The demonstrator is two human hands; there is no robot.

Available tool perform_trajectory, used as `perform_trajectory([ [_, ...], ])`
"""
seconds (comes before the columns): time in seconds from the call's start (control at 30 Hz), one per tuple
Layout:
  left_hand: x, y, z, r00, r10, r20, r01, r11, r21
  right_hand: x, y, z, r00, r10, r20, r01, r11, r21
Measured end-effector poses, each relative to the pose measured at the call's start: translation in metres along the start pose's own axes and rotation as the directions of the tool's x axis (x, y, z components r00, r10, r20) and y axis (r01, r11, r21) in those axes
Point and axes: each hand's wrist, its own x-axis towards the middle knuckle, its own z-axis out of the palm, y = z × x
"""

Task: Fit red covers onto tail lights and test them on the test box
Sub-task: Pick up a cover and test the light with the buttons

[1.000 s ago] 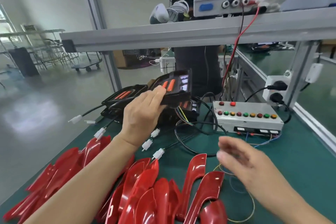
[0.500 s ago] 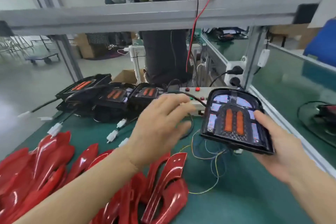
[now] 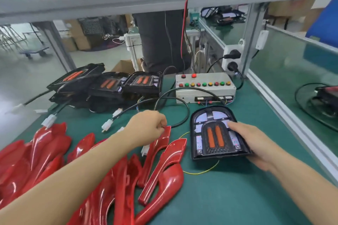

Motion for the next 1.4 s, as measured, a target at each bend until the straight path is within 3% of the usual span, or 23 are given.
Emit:
perform_trajectory([
  [0.13, 0.003, 0.019, 0.013, 0.993, 0.111, 0.050, -0.110, 0.993, -0.036, 0.005, -0.006, 0.010, 0.995, -0.061, -0.078, 0.033, 0.945, -0.327],
  [0.27, 0.006, 0.026, 0.024, 0.982, 0.184, 0.036, -0.183, 0.983, -0.024, 0.005, -0.014, 0.007, 0.970, -0.221, -0.096, 0.090, 0.701, -0.708],
  [0.4, 0.009, 0.023, 0.020, 0.980, 0.191, 0.050, -0.192, 0.981, 0.009, 0.004, -0.014, 0.006, 0.953, -0.290, -0.081, 0.104, 0.569, -0.816],
  [0.47, 0.010, 0.015, 0.004, 0.983, 0.181, 0.012, -0.175, 0.965, -0.194, 0.003, -0.013, 0.005, 0.957, -0.275, -0.090, 0.088, 0.572, -0.816],
  [0.5, 0.010, 0.009, -0.009, 0.989, 0.147, 0.000, -0.136, 0.913, -0.385, 0.002, -0.013, 0.004, 0.958, -0.270, -0.100, 0.077, 0.577, -0.813],
  [0.57, 0.010, -0.003, -0.035, 0.994, 0.108, -0.029, -0.091, 0.628, -0.773, -0.001, -0.014, 0.006, 0.951, -0.290, -0.110, 0.079, 0.568, -0.819],
  [0.67, 0.016, -0.011, -0.054, 0.986, 0.140, -0.094, -0.127, 0.254, -0.959, -0.008, -0.015, 0.013, 0.865, -0.487, -0.119, 0.149, 0.475, -0.867],
  [0.73, 0.022, -0.002, -0.054, 0.979, 0.178, -0.098, -0.107, 0.046, -0.993, -0.020, -0.020, 0.025, 0.789, -0.613, -0.048, 0.328, 0.486, -0.810],
  [0.8, 0.030, 0.009, -0.047, 0.975, 0.207, -0.086, -0.061, -0.123, -0.991, -0.035, -0.027, 0.040, 0.828, -0.550, 0.104, 0.491, 0.624, -0.609],
  [0.9, 0.038, 0.027, -0.035, 0.967, 0.240, -0.091, -0.031, -0.243, -0.970, -0.046, -0.026, 0.047, 0.864, -0.407, 0.297, 0.503, 0.735, -0.455],
  [1.07, 0.045, 0.046, -0.021, 0.964, 0.256, -0.078, 0.066, -0.509, -0.858, -0.049, -0.024, 0.028, 0.860, -0.421, 0.289, 0.511, 0.722, -0.467],
  [1.13, 0.049, 0.050, -0.019, 0.962, 0.268, -0.057, 0.079, -0.470, -0.879, -0.050, -0.021, 0.021, 0.862, -0.421, 0.284, 0.507, 0.729, -0.459],
  [1.17, 0.053, 0.052, -0.016, 0.966, 0.259, -0.019, 0.087, -0.390, -0.917, -0.049, -0.020, 0.017, 0.867, -0.428, 0.256, 0.498, 0.731, -0.467],
  [1.2, 0.059, 0.053, -0.012, 0.976, 0.216, 0.036, 0.087, -0.228, -0.970, -0.049, -0.021, 0.011, 0.873, -0.441, 0.207, 0.484, 0.731, -0.482],
  [1.23, 0.065, 0.054, -0.008, 0.989, 0.121, 0.088, 0.088, 0.006, -0.996, -0.048, -0.022, 0.005, 0.879, -0.454, 0.144, 0.459, 0.729, -0.507],
  [1.27, 0.072, 0.053, -0.001, 0.995, -0.011, 0.100, 0.099, 0.260, -0.961, -0.047, -0.024, -0.003, 0.884, -0.461, 0.079, 0.426, 0.723, -0.544],
  [1.3, 0.078, 0.053, 0.007, 0.991, -0.122, 0.061, 0.110, 0.451, -0.886, -0.047, -0.026, -0.009, 0.886, -0.464, 0.025, 0.387, 0.708, -0.591],
  [1.33, 0.084, 0.052, 0.014, 0.985, -0.172, 0.026, 0.120, 0.561, -0.819, -0.046, -0.028, -0.015, 0.887, -0.462, -0.010, 0.350, 0.684, -0.641],
  [1.4, 0.092, 0.054, 0.028, 0.987, -0.151, 0.063, 0.149, 0.670, -0.727, -0.045, -0.028, -0.022, 0.891, -0.451, -0.044, 0.291, 0.643, -0.708],
])
